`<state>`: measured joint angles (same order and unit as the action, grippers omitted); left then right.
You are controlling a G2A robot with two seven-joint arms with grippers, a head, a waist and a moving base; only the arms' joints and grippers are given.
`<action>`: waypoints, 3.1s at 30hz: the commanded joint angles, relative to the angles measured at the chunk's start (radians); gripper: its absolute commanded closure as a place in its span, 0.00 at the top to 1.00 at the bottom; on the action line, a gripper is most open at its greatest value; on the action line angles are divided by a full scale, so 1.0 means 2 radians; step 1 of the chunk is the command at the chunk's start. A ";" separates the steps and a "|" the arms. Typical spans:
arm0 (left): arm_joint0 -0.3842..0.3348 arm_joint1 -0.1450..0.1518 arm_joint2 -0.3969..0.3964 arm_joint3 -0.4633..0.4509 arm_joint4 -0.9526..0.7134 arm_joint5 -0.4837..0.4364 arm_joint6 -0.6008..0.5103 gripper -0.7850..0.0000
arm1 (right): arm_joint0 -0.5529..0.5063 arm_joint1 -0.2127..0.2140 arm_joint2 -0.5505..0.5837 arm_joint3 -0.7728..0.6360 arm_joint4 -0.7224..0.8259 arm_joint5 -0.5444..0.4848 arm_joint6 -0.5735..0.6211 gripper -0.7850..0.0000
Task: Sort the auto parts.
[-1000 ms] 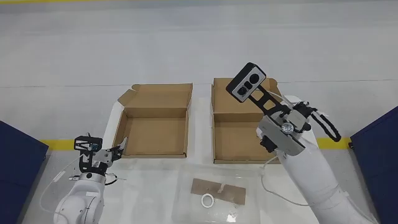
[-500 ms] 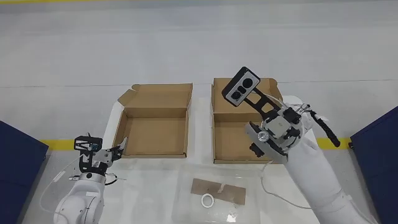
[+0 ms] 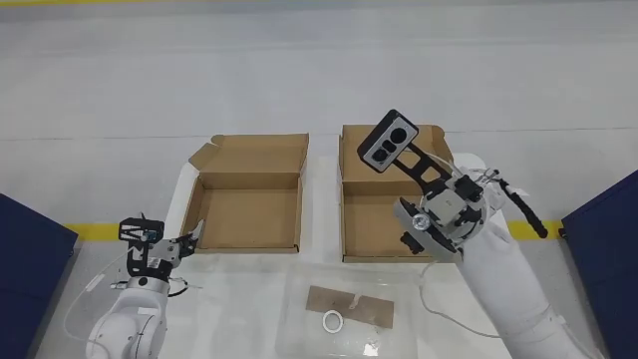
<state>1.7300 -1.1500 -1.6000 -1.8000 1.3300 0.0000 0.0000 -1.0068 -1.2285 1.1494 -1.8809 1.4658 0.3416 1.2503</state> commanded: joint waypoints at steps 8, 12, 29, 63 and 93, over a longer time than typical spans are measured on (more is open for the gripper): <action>0.000 0.000 0.000 0.000 0.000 0.000 0.000 1.00 | -0.016 0.004 0.017 -0.005 -0.030 0.014 -0.013 0.00; 0.000 0.000 0.000 0.000 0.000 0.000 0.000 1.00 | -0.039 0.014 0.051 -0.003 -0.076 0.046 -0.001 0.00; 0.000 0.000 0.000 0.000 0.000 0.000 0.000 1.00 | -0.141 0.050 0.150 -0.019 -0.232 0.082 0.032 0.00; 0.000 0.000 0.000 0.000 0.000 0.000 0.000 1.00 | -0.134 0.121 0.153 -0.063 -0.703 0.173 -0.066 0.00; 0.000 0.000 0.000 0.000 0.000 0.000 0.000 1.00 | -0.004 0.132 -0.036 0.056 -0.976 0.197 -0.097 0.00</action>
<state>1.7300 -1.1500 -1.6000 -1.8000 1.3300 0.0000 0.0000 -1.0329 -0.9643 1.0879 -1.7975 -0.4598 0.7275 1.0476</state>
